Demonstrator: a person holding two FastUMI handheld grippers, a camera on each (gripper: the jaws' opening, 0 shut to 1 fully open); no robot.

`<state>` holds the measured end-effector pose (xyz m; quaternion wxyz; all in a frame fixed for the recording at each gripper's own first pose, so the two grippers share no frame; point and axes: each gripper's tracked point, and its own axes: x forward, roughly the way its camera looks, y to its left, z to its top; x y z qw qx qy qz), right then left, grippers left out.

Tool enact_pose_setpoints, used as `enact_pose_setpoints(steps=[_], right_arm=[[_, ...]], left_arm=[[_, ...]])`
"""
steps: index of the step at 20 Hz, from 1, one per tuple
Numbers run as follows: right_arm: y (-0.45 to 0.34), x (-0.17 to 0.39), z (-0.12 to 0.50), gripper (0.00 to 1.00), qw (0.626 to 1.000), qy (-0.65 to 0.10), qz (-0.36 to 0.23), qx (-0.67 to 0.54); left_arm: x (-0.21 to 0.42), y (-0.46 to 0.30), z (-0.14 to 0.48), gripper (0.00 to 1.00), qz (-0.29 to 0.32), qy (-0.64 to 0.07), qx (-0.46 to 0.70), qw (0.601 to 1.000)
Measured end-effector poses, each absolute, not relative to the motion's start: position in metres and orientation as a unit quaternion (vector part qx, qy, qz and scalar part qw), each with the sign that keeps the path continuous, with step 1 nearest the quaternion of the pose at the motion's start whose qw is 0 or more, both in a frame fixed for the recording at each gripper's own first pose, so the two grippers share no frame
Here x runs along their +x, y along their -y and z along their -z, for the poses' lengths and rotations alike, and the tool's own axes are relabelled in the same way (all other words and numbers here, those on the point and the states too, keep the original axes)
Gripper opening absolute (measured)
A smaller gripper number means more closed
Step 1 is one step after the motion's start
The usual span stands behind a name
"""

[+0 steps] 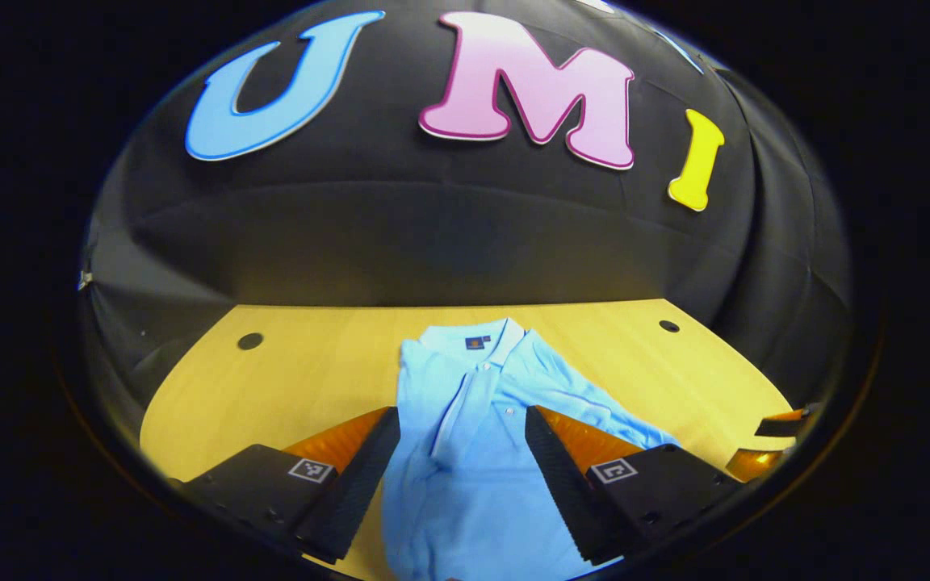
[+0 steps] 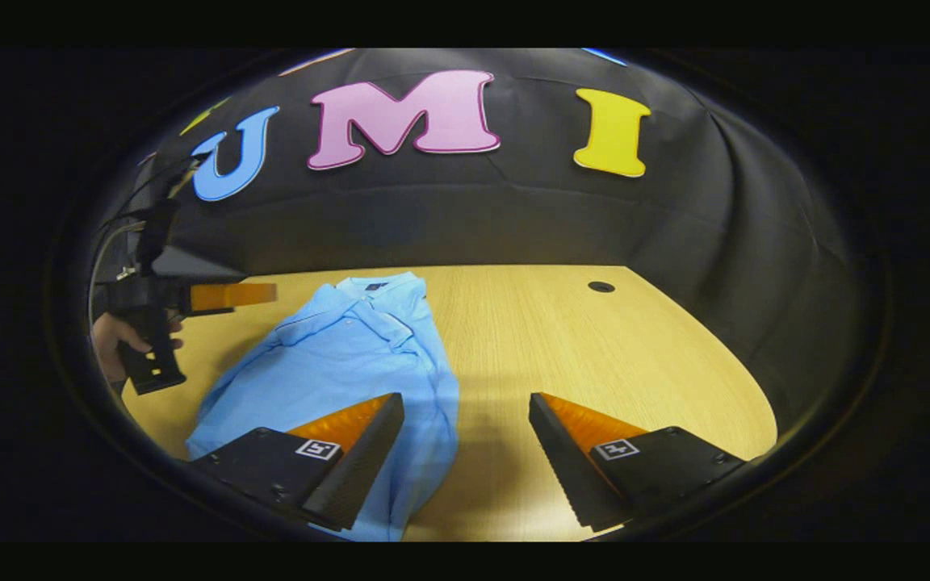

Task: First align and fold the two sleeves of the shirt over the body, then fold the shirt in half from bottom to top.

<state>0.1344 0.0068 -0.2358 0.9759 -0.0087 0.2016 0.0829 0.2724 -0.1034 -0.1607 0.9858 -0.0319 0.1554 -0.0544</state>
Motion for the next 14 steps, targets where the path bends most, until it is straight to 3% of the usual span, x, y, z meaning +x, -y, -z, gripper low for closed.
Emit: enact_pose_setpoints(steps=[8, 14], right_arm=[[-0.024, 0.055, 0.264, 0.98, 0.962, -0.254, -0.098, -0.005], [-0.024, 0.018, 0.301, 0.98, 0.952, -0.292, -0.09, -0.007]], left_arm=[[0.122, 0.09, 0.219, 0.99, 0.04, -0.216, -0.036, 0.975], [0.068, 0.111, 0.287, 0.99, 0.018, -0.294, -0.061, 0.954]])
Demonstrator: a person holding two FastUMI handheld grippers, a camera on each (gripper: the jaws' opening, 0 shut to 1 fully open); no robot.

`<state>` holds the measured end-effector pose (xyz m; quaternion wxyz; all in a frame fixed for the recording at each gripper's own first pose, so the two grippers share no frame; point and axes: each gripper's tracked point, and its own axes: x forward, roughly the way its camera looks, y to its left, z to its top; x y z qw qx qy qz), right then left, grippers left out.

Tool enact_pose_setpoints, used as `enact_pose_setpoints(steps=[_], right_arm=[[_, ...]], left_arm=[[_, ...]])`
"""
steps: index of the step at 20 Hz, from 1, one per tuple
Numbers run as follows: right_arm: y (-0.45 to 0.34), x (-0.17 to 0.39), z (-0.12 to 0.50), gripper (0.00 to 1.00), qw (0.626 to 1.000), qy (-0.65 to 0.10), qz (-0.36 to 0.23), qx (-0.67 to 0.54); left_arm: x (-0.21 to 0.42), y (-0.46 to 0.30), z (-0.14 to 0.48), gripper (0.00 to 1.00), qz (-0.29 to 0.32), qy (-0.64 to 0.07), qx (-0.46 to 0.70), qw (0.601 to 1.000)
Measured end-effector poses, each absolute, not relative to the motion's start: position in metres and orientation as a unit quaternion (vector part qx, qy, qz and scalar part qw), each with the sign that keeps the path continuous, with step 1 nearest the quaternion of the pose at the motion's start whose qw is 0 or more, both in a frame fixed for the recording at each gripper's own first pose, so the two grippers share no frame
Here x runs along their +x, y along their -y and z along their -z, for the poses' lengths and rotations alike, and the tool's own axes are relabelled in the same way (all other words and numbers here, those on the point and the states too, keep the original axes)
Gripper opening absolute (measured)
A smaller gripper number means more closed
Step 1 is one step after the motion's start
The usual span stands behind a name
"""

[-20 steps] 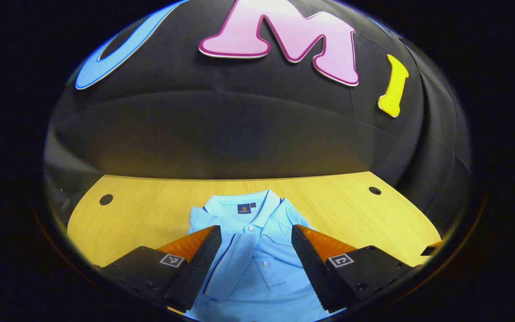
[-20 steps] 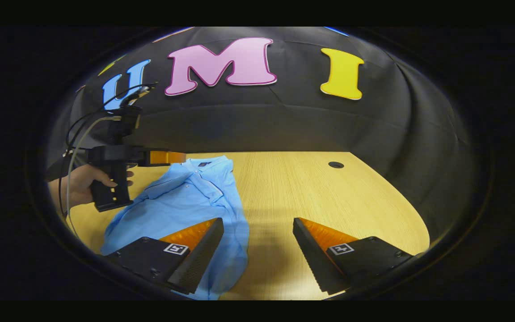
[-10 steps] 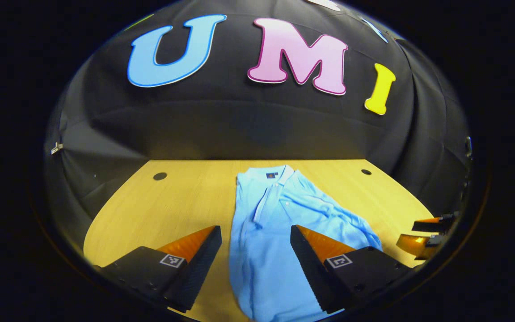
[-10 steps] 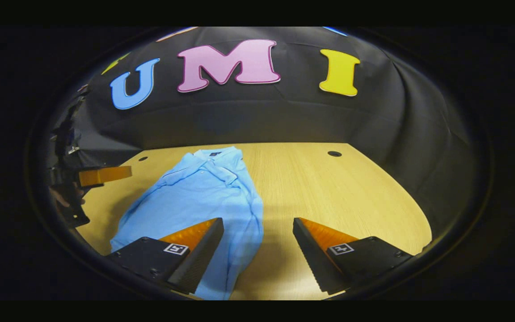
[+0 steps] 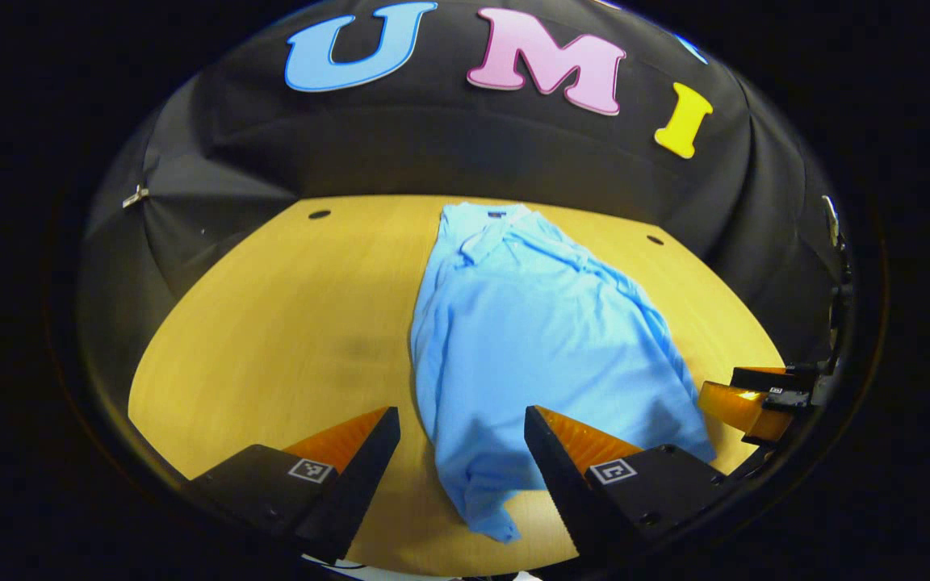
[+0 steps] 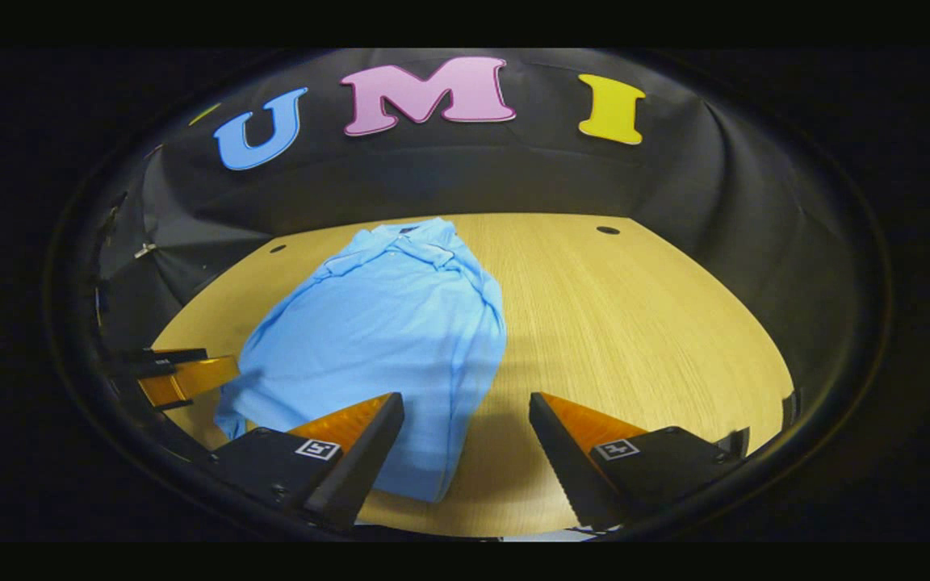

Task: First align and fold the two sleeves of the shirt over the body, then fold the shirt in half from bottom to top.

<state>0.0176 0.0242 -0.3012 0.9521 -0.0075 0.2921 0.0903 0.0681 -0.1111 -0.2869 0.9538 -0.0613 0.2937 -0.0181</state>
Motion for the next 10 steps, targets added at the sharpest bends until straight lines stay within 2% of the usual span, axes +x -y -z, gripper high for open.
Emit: enact_pose_setpoints(steps=[9, 10], right_arm=[[-0.036, 0.002, 0.335, 0.97, 0.941, -0.321, -0.099, -0.035], [-0.036, 0.004, 0.334, 0.92, 0.944, -0.312, -0.1, -0.045]], left_arm=[[0.059, 0.119, 0.318, 0.98, -0.011, -0.323, -0.043, 0.945], [0.06, 0.118, 0.316, 1.0, -0.011, -0.317, -0.036, 0.948]])
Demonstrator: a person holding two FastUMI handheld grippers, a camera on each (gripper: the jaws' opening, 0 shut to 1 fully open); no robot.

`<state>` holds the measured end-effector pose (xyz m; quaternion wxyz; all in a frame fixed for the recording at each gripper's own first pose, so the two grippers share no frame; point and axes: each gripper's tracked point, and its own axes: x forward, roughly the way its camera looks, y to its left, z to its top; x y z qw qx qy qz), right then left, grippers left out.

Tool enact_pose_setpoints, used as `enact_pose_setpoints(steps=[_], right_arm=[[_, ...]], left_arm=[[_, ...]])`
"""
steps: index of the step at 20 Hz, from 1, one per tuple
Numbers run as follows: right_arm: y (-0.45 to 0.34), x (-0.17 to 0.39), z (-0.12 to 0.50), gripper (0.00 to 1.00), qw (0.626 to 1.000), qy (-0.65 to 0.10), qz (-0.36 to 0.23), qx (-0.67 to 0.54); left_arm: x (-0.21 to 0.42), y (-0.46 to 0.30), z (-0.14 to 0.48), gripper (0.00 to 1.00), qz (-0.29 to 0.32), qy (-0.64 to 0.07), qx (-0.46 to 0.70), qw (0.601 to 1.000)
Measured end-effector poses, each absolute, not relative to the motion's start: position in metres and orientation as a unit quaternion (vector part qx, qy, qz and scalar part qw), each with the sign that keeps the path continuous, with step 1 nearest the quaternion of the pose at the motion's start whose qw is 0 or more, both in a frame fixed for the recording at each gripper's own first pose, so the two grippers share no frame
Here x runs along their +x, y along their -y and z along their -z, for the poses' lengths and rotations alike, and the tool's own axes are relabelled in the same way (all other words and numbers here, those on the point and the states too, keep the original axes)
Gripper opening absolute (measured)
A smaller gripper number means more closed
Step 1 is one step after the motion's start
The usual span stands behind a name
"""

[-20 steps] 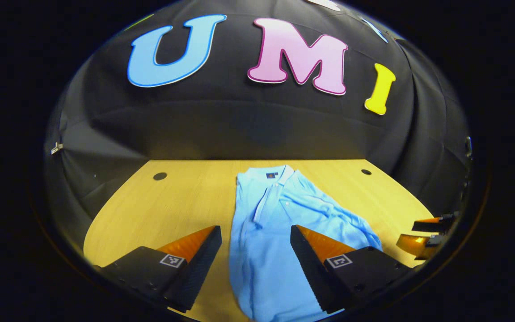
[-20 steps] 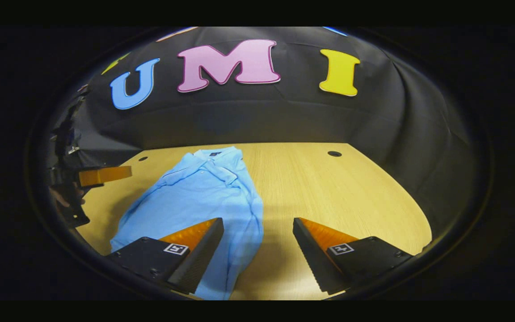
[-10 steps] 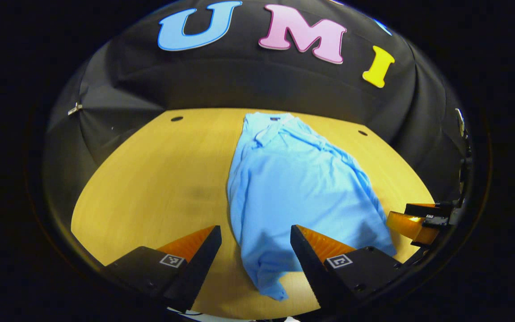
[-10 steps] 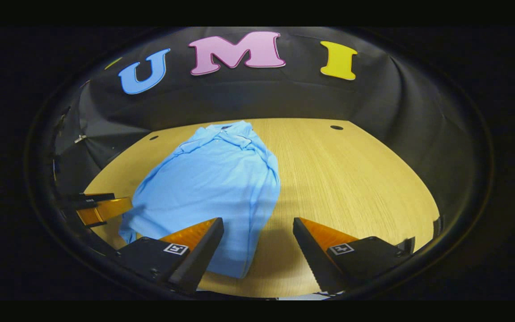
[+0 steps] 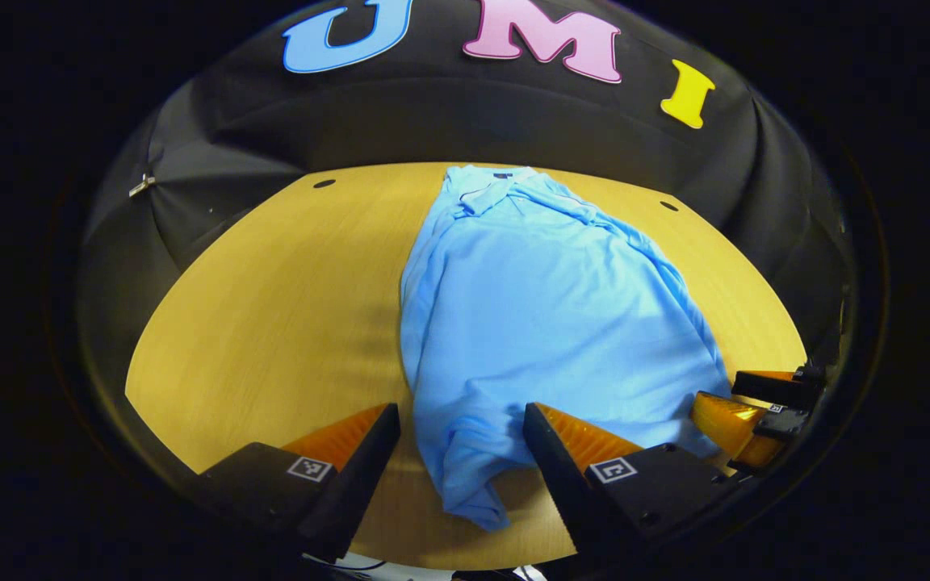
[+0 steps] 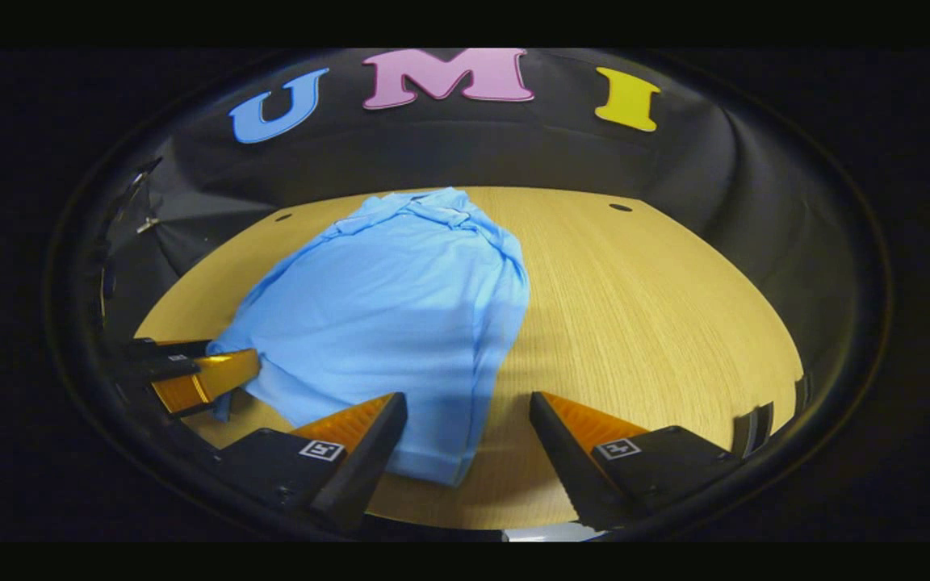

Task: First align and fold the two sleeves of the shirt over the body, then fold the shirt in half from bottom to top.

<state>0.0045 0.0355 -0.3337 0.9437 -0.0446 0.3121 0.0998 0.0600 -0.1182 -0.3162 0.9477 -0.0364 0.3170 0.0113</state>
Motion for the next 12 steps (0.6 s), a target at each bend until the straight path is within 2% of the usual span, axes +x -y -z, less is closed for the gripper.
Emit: enact_pose_setpoints(steps=[1, 2, 3, 4, 5, 6, 7, 8, 9, 10, 12], right_arm=[[-0.037, 0.003, 0.336, 0.97, 0.942, -0.318, -0.098, -0.044], [-0.037, 0.005, 0.333, 0.97, 0.945, -0.312, -0.095, -0.039], [-0.041, 0.005, 0.335, 0.84, 0.943, -0.315, -0.099, -0.039], [-0.046, 0.006, 0.336, 0.7, 0.941, -0.318, -0.11, -0.043], [-0.049, 0.008, 0.335, 0.66, 0.941, -0.314, -0.116, -0.046], [-0.052, 0.009, 0.336, 0.5, 0.938, -0.319, -0.124, -0.046], [-0.056, 0.012, 0.336, 0.43, 0.938, -0.319, -0.13, -0.044], [-0.058, 0.011, 0.335, 0.2, 0.935, -0.325, -0.136, -0.039], [-0.059, 0.011, 0.334, 0.13, 0.934, -0.327, -0.136, -0.038], [-0.06, 0.012, 0.335, 0.14, 0.932, -0.332, -0.143, -0.035], [-0.064, 0.013, 0.334, 0.06, 0.926, -0.342, -0.16, -0.018]], left_arm=[[0.06, 0.119, 0.319, 1.0, -0.011, -0.319, -0.031, 0.947], [0.061, 0.121, 0.317, 1.0, -0.01, -0.317, -0.025, 0.948], [0.064, 0.125, 0.317, 1.0, -0.004, -0.318, -0.025, 0.948], [0.067, 0.128, 0.317, 0.9, 0.0, -0.32, -0.023, 0.947], [0.07, 0.132, 0.318, 0.79, 0.009, -0.322, -0.021, 0.947], [0.071, 0.136, 0.318, 0.71, 0.015, -0.323, -0.019, 0.946], [0.073, 0.139, 0.318, 0.65, 0.022, -0.324, -0.019, 0.946], [0.073, 0.143, 0.317, 0.48, 0.027, -0.325, -0.022, 0.945], [0.073, 0.145, 0.316, 0.34, 0.028, -0.326, -0.026, 0.945], [0.074, 0.147, 0.316, 0.21, 0.031, -0.326, -0.032, 0.944], [0.077, 0.152, 0.314, 0.13, 0.043, -0.327, -0.051, 0.943]])
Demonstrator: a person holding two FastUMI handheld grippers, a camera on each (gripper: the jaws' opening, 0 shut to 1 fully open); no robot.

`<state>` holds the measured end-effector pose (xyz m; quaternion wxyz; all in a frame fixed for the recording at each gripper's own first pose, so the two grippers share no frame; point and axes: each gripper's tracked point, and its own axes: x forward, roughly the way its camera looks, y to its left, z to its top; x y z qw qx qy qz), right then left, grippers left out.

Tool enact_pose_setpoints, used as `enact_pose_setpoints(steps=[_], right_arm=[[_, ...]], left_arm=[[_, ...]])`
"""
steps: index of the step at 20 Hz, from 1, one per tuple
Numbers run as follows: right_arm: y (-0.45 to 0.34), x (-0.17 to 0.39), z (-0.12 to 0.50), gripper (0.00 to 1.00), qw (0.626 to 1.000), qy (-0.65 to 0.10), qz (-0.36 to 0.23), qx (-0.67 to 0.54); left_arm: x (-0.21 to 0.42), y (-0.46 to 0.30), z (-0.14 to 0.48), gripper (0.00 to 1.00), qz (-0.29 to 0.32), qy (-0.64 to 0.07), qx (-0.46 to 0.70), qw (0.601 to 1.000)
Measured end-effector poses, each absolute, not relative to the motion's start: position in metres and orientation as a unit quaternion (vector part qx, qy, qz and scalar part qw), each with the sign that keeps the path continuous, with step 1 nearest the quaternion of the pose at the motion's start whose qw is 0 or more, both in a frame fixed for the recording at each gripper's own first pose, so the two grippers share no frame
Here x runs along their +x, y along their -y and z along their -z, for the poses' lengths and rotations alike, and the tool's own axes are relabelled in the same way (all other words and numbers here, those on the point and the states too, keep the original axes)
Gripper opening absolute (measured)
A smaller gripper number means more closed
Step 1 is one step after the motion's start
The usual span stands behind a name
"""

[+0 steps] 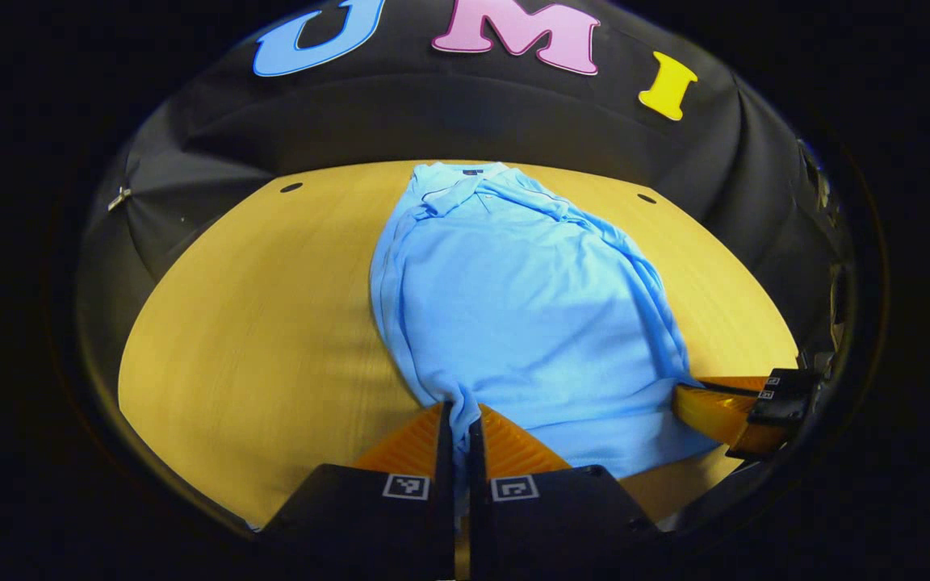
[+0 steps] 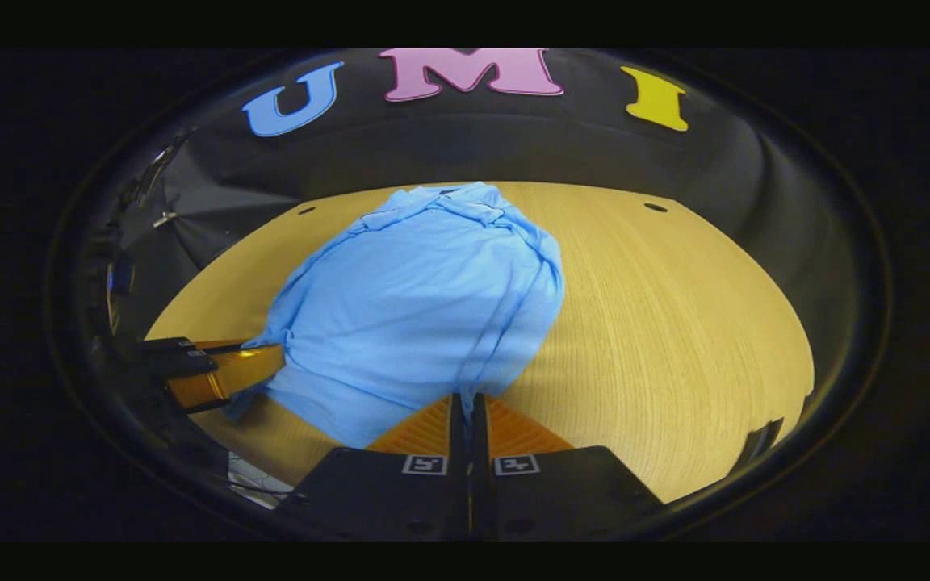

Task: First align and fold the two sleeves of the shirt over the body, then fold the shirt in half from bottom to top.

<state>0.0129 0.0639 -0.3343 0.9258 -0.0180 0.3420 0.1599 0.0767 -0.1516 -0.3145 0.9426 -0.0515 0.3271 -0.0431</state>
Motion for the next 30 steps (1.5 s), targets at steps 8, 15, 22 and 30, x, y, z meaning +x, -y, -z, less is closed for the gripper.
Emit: enact_pose_setpoints(steps=[8, 15, 22, 30], right_arm=[[-0.06, 0.026, 0.313, 0.05, 0.916, -0.341, -0.21, -0.019], [-0.069, 0.066, 0.267, 0.01, 0.926, -0.303, -0.225, -0.006], [-0.097, 0.16, 0.206, 0.1, 0.948, -0.225, -0.225, 0.021], [-0.125, 0.294, 0.142, 0.05, 0.966, -0.129, -0.221, 0.018]], left_arm=[[0.071, 0.149, 0.302, 0.06, 0.052, -0.353, -0.084, 0.93], [0.102, 0.154, 0.239, 0.06, 0.066, -0.322, -0.075, 0.942], [0.192, 0.127, 0.176, 0.06, 0.04, -0.263, -0.111, 0.958], [0.327, 0.108, 0.11, 0.06, 0.054, -0.192, -0.072, 0.977]])
